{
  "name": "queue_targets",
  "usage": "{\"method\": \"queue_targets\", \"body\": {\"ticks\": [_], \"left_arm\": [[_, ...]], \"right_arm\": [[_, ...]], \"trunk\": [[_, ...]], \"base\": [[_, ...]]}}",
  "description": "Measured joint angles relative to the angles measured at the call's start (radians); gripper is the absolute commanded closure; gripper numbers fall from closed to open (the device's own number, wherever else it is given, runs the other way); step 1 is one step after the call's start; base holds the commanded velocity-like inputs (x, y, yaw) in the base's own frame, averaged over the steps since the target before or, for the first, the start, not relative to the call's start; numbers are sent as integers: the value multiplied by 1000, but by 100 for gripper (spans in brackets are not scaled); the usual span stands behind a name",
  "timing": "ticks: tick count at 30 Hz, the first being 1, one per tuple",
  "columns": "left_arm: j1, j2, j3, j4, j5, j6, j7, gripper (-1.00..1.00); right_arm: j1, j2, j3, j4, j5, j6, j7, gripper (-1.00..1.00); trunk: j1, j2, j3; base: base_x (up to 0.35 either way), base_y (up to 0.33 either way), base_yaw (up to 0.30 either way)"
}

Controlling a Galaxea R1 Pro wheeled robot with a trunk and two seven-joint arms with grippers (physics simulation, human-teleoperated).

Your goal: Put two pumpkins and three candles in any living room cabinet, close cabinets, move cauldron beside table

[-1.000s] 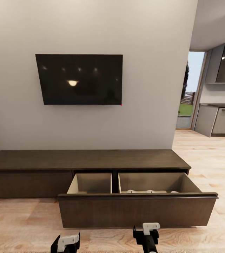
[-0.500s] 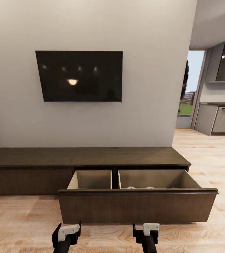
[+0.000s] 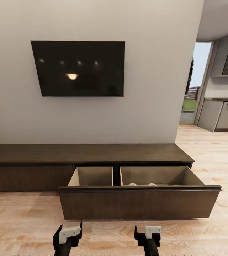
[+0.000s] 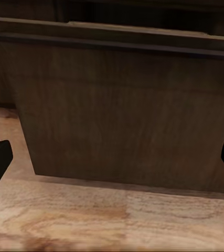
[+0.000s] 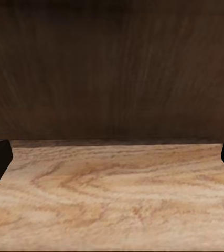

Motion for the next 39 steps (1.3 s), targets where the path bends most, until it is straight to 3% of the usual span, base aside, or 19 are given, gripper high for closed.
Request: {"method": "queue_targets", "body": {"ticks": [4,18,39], "left_arm": [[0,0,0,-1,1,0,0,-100],[-1,-1,-2,9,-1,2,0,-100],[-2,-1,-9,9,-1,3,-1,-100]], "right_arm": [[0,0,0,0,0,0,0,-100],[0,-1,0,0,0,0,0,-100],[0,0,0,0,0,-1,2,-100]], "trunk": [[2,-1,-15],[2,-1,-16],[1,-1,-16]], "base": [[0,0,0],[29,0,0],[236,0,0]]}}
